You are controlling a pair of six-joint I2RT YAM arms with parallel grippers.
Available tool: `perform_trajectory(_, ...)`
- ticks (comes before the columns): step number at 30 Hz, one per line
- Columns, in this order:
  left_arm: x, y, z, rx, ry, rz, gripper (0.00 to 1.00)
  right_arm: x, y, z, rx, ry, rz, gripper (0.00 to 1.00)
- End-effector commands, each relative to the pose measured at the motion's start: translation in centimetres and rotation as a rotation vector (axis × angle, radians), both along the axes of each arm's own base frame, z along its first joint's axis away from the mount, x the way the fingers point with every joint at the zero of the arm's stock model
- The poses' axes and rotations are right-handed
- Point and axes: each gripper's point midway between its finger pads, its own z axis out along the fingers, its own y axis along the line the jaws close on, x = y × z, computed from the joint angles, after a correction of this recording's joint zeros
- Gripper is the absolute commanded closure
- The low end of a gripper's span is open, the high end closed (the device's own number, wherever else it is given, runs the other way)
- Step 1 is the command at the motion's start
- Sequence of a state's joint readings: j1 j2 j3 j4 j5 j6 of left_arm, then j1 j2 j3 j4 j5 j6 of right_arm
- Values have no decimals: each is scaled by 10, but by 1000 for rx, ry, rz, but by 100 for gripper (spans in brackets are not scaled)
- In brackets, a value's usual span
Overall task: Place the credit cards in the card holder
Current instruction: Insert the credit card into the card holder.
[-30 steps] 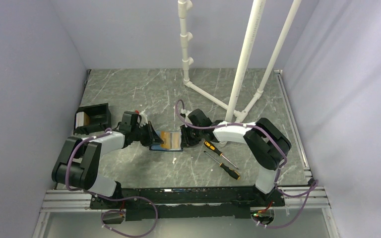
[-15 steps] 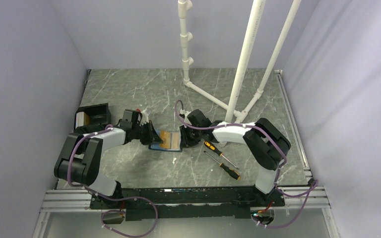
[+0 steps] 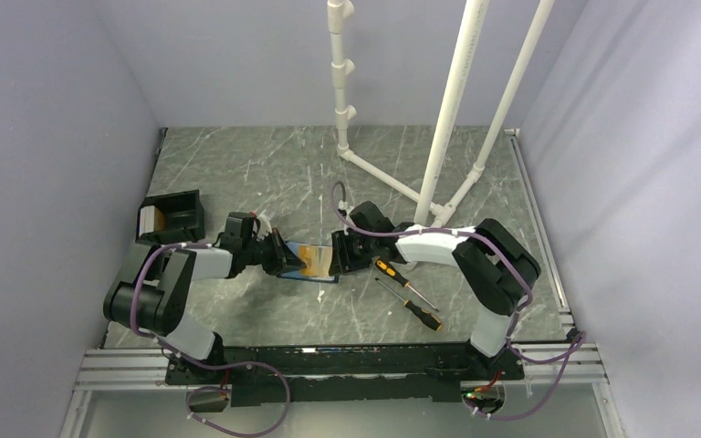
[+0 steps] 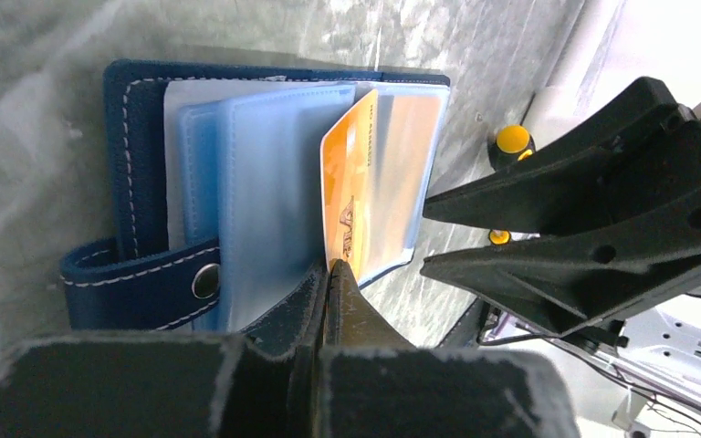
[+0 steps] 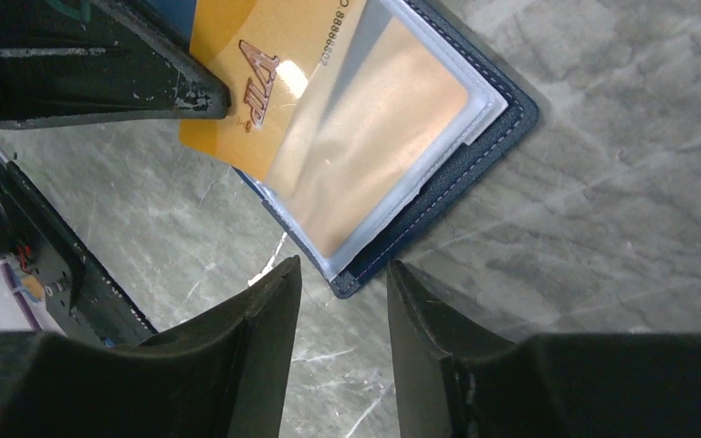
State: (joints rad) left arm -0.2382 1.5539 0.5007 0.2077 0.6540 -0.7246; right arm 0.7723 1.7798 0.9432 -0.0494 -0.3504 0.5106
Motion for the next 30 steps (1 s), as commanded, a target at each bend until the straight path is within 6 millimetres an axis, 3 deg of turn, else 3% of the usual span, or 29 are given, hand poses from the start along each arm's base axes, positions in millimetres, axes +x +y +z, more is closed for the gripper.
perform_trajectory(1,-17,-3,-7,-26,57,10,100,8,0,12,52,10,-52,55)
perform_trajectory(8,-29,-4,-6,-23,96,-48,100,20,-5,3,27,3,-58,56)
perform_trajectory(23,-51,-12,-7,-74,190,-84,100,42,9,-7,42,-27,-39,79)
perform_trajectory(30,-58,-11,-6,-69,228,-96,100,46,4,-13,14,-41,-48,80)
